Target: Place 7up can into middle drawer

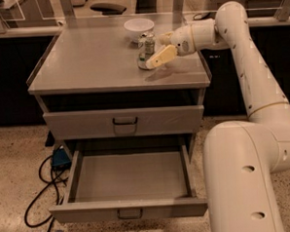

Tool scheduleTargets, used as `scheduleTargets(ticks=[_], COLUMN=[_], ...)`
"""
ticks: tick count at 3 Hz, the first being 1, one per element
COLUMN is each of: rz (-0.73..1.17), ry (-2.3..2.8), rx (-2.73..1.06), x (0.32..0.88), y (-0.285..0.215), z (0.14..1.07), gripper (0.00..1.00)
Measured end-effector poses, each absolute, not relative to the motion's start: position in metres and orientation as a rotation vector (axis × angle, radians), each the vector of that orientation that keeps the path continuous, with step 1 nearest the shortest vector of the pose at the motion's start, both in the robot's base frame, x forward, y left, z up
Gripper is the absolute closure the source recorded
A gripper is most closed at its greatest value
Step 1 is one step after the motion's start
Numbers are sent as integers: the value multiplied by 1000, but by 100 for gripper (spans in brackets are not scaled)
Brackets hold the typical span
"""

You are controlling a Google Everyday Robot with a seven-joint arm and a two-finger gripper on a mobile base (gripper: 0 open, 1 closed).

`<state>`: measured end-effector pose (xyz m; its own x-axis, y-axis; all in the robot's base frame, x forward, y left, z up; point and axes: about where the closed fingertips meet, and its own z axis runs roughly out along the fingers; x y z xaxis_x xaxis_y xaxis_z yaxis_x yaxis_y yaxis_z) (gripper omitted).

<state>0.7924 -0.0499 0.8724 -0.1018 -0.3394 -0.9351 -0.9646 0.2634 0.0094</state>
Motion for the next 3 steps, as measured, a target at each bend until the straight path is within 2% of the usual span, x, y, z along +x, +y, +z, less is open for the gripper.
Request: scheduleTargets(ticks=[2,3], rz=[828,893], ry=[1612,1607], rx=[-1172,-1246], x=[808,799], y=[-47,-20], z=[877,860], gripper=[0,0])
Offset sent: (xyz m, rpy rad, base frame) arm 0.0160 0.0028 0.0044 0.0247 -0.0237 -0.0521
